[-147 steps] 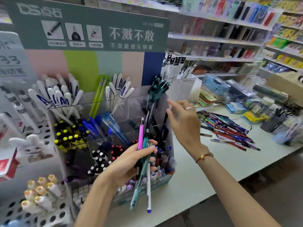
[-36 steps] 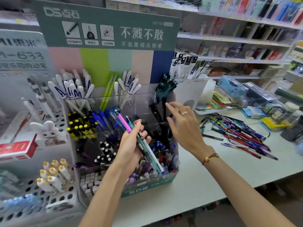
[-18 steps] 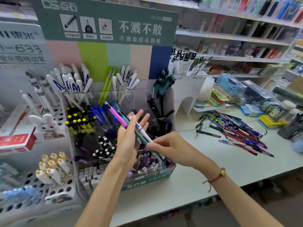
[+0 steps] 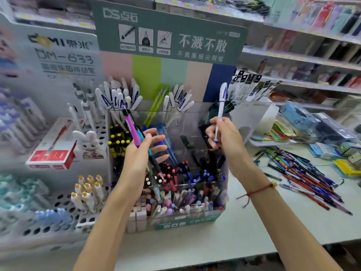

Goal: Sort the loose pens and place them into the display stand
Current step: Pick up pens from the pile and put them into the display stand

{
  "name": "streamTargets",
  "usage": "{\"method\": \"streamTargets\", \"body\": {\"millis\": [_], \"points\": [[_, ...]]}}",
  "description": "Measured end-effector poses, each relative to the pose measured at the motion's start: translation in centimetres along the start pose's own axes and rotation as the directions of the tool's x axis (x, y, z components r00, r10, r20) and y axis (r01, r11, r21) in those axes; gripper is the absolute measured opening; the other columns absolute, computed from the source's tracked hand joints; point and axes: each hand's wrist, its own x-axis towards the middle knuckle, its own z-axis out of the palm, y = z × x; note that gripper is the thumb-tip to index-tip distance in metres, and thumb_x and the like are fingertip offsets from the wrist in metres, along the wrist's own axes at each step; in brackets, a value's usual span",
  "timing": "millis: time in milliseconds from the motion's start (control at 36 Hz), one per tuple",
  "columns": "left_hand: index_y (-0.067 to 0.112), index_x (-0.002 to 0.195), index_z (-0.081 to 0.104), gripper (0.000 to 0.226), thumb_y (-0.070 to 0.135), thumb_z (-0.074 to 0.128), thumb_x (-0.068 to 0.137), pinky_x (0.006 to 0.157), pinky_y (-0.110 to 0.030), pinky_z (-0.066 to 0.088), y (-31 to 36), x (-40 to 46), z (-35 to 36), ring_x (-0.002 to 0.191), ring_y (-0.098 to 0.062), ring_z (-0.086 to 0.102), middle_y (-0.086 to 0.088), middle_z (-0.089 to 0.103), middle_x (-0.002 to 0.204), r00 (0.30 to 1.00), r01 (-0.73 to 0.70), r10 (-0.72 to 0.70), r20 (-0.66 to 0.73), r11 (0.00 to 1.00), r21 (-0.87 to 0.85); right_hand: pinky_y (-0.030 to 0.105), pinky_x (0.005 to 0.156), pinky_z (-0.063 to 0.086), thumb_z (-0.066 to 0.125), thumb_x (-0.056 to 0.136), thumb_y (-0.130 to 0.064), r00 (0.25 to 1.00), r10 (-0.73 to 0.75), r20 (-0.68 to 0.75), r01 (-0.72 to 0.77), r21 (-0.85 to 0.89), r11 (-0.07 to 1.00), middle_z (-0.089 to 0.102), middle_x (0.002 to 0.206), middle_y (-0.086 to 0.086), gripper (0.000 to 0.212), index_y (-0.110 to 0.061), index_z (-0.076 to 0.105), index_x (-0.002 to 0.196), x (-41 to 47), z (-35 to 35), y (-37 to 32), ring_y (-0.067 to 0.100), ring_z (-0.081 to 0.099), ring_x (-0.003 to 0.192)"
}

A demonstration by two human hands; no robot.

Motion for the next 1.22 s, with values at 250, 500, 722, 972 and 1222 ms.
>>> {"method": "streamTargets", "body": {"millis": [250,500,722,972,1222], "points": [[0.018,0.103,0.062,0.02,0.017,0.043,0.101,0.062,-0.029,0.06,-0.4,0.4,-0.8,0.065,-0.008,0.067,0.004,0.072,0.083,0.998,0.055,-0.055,0.02,0.998,0.0,0.016,0.058,0.046,0.056,0.097,-0.015,0.982,-0.161,-0.096,0.161,-0.008,0.987,0.062,0.077,-0.002,0.012,-0.012,0.067,0.098,4.7,2.1,-0.9,0.006,0.057,0.066],[0.015,0.104,0.062,0.019,0.015,0.043,0.101,0.063,-0.031,0.061,0.3,0.9,0.0,0.066,-0.009,0.067,0.0,0.071,0.086,0.997,0.072,-0.071,0.031,0.997,-0.024,0.032,0.077,0.058,0.072,0.084,-0.012,0.885,-0.455,-0.099,0.361,-0.472,0.805,0.07,0.084,0.001,0.031,-0.012,0.046,0.102,6.7,2.8,0.1,0.013,0.07,0.077],[0.014,0.103,0.063,0.02,0.014,0.043,0.1,0.062,-0.029,0.06,0.9,1.0,0.6,0.065,-0.01,0.067,0.001,0.071,0.082,0.987,0.13,-0.118,0.105,0.985,-0.115,0.034,0.069,0.053,0.068,0.085,-0.016,0.834,-0.548,-0.064,0.423,-0.563,0.71,0.06,0.071,-0.009,0.023,-0.008,0.055,0.102,8.2,3.6,-0.7,0.019,0.065,0.075],[0.006,0.112,0.062,0.024,0.01,0.042,0.1,0.076,-0.033,0.06,1.0,0.2,0.5,0.091,-0.023,0.072,-0.009,0.073,0.105,0.915,0.339,-0.264,0.305,0.913,-0.225,0.042,0.064,0.054,0.067,0.087,-0.014,0.731,-0.679,0.067,0.491,-0.743,0.455,0.067,0.084,0.009,0.037,-0.009,0.047,0.118,9.0,4.4,-1.3,0.03,0.066,0.076],[0.007,0.111,0.062,0.024,0.008,0.041,0.099,0.077,-0.034,0.059,0.9,-0.3,0.4,0.09,-0.022,0.072,-0.008,0.073,0.106,0.906,0.358,-0.291,0.306,0.915,-0.189,0.036,0.062,0.042,0.056,0.086,0.002,0.727,-0.685,0.052,0.485,-0.744,0.459,0.058,0.099,0.012,0.038,-0.007,0.048,0.121,8.2,5.0,-0.6,0.03,0.057,0.077]]}}
